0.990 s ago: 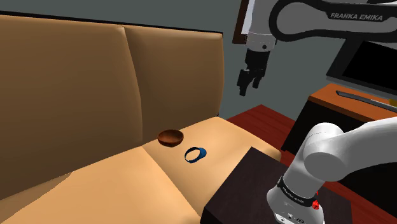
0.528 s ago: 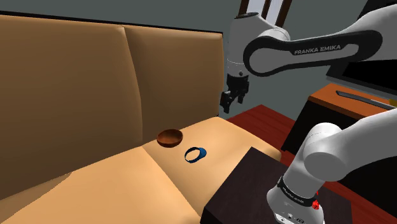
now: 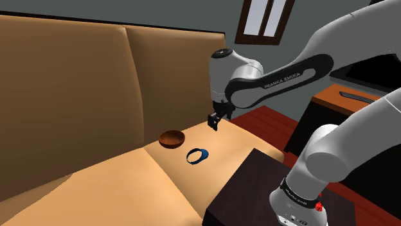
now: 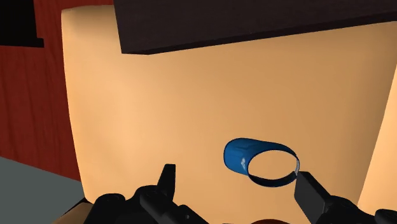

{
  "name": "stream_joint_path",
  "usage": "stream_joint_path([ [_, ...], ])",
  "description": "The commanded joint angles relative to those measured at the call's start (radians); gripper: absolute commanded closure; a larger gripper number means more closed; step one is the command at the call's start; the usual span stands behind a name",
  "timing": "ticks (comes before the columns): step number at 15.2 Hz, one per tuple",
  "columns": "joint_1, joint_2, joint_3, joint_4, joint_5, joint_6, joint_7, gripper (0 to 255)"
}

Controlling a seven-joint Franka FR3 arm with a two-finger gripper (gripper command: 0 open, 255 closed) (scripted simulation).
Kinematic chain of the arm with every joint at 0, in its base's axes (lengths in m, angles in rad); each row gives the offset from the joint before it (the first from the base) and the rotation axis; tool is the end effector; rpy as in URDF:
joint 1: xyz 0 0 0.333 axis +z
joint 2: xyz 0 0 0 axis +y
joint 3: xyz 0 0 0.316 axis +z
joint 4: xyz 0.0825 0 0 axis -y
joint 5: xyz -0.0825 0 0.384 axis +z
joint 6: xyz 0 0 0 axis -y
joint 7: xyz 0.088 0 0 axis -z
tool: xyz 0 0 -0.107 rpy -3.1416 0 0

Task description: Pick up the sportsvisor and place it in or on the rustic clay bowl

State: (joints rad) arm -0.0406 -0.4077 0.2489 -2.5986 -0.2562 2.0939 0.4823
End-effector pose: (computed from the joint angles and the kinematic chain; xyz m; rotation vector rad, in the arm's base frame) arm 0.3841 0.0657 0.3827 2.8004 -0.2212 -0.0077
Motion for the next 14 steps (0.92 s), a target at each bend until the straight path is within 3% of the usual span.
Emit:
stream_joint_path([
  [1,-0.02,0.08,0.025,0.01,-0.048,0.055,0.057,0],
  [8,-0.08,0.397,0.085,0.087,-0.308,0.189,0.327,0],
  [14,-0.056,0.682,0.046,0.223,-0.556,0.207,0.555,0],
])
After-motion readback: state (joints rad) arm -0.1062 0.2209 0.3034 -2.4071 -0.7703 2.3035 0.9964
